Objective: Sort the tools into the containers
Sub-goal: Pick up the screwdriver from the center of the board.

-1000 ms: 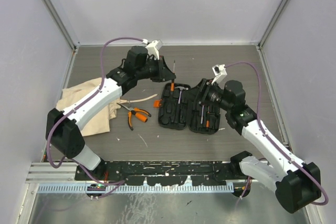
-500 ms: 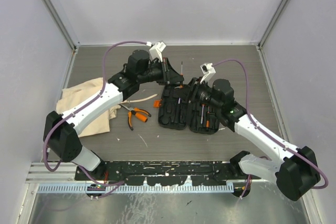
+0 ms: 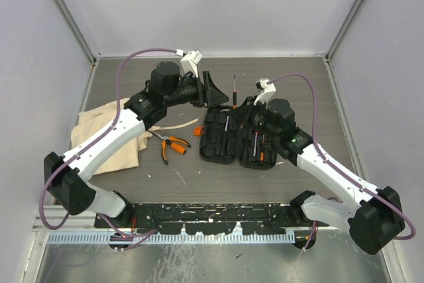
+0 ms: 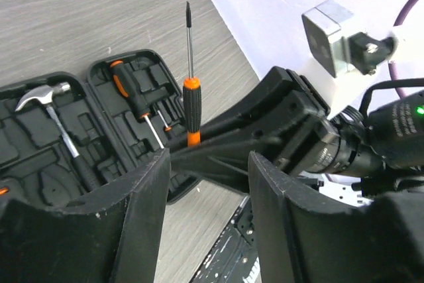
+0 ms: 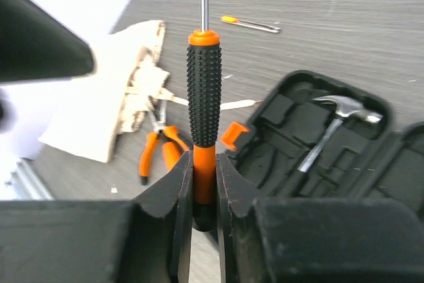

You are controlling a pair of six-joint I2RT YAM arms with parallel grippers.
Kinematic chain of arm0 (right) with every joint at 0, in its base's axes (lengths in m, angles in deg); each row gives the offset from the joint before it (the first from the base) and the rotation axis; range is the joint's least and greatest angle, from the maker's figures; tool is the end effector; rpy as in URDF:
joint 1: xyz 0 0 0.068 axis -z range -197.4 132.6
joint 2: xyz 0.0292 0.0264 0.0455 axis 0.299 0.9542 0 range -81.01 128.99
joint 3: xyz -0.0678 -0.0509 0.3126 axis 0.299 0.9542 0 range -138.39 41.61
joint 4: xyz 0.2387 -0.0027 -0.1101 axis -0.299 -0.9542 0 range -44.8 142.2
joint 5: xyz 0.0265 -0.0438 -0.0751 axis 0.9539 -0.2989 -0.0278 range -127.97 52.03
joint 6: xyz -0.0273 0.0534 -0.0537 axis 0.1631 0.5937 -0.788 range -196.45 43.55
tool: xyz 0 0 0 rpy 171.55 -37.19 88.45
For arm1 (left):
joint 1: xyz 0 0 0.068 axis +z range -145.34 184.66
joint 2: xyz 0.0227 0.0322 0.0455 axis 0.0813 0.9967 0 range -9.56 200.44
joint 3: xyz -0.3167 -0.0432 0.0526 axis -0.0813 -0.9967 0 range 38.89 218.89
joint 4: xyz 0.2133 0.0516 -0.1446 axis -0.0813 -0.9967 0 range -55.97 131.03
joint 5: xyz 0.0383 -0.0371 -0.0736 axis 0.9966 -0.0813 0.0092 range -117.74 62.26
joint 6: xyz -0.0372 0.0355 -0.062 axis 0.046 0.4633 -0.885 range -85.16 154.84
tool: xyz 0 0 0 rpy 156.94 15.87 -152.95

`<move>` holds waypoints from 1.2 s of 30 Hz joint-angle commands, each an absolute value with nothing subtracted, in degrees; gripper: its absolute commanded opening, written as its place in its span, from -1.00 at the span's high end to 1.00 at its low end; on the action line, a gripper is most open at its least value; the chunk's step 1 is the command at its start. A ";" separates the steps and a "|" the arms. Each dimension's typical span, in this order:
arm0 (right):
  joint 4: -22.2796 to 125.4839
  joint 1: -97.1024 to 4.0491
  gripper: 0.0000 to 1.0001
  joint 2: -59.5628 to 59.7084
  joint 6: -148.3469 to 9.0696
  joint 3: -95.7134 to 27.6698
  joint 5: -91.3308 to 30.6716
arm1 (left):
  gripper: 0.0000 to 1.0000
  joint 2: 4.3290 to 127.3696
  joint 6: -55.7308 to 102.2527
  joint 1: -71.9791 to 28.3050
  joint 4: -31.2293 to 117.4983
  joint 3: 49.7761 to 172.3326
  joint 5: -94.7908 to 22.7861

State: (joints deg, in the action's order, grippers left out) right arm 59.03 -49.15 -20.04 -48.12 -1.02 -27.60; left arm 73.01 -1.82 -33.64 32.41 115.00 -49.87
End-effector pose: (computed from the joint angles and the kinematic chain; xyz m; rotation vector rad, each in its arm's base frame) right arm 0.2135 0.1468 0.3412 -0.1930 1.8518 0.9053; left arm 0.2697 -0.2464 0.4233 0.3264 1.9838 -1.2357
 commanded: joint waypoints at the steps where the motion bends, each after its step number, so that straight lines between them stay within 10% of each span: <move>1: 57.24 -49.04 0.95 -22.82 -59.24 -3.56 -34.17 | -0.06 67.25 6.58 -33.62 23.28 121.65 -46.31; 18: 47.83 -54.22 0.93 -25.48 -113.39 -7.40 -21.63 | -0.25 65.84 21.14 -30.36 -10.29 142.54 -43.14; 36: 41.21 -60.33 0.99 -22.27 -164.31 -12.64 -19.76 | -0.22 70.17 25.20 -34.80 -14.61 138.18 -51.92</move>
